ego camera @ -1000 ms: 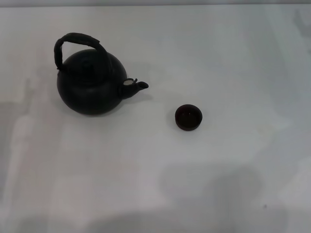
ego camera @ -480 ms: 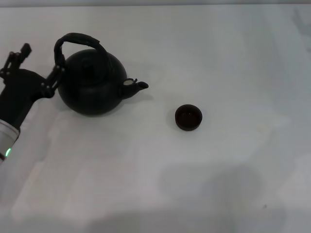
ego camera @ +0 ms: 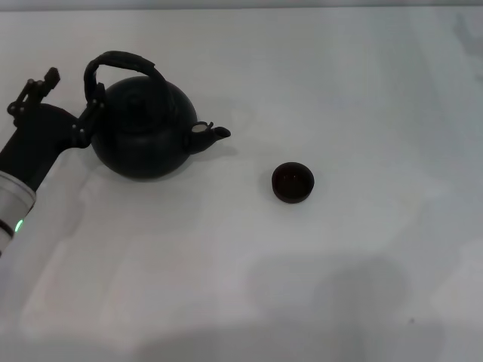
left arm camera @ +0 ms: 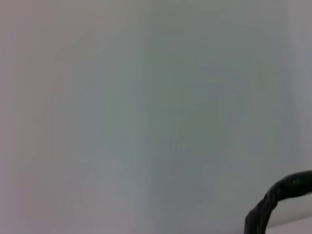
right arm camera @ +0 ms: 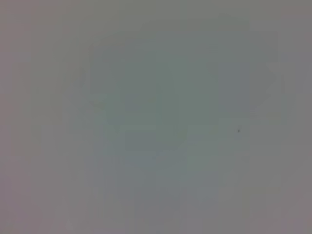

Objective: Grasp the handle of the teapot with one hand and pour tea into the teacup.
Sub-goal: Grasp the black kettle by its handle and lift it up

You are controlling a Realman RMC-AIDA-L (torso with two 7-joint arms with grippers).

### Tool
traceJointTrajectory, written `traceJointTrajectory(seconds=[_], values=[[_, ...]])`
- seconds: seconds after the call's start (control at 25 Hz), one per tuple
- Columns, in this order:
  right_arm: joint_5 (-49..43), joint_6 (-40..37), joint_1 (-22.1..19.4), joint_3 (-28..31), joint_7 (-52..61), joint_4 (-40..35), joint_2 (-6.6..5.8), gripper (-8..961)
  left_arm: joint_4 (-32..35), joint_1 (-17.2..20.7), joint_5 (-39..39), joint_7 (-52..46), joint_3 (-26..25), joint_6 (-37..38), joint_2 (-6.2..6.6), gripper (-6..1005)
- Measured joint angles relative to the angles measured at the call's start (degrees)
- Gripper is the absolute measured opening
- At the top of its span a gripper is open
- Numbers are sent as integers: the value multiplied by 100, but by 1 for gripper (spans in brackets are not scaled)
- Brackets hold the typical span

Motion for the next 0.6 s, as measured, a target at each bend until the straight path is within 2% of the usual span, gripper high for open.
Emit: traceJointTrajectory(seconds=[0.2,0.6], values=[[0,21,-9,0,2,0,0,860,-23,-138,-8,0,-8,-260,1,753],[0,1,-7,0,7,0,0,860,-69,-321,-5,0,-11,-420,-7,325]])
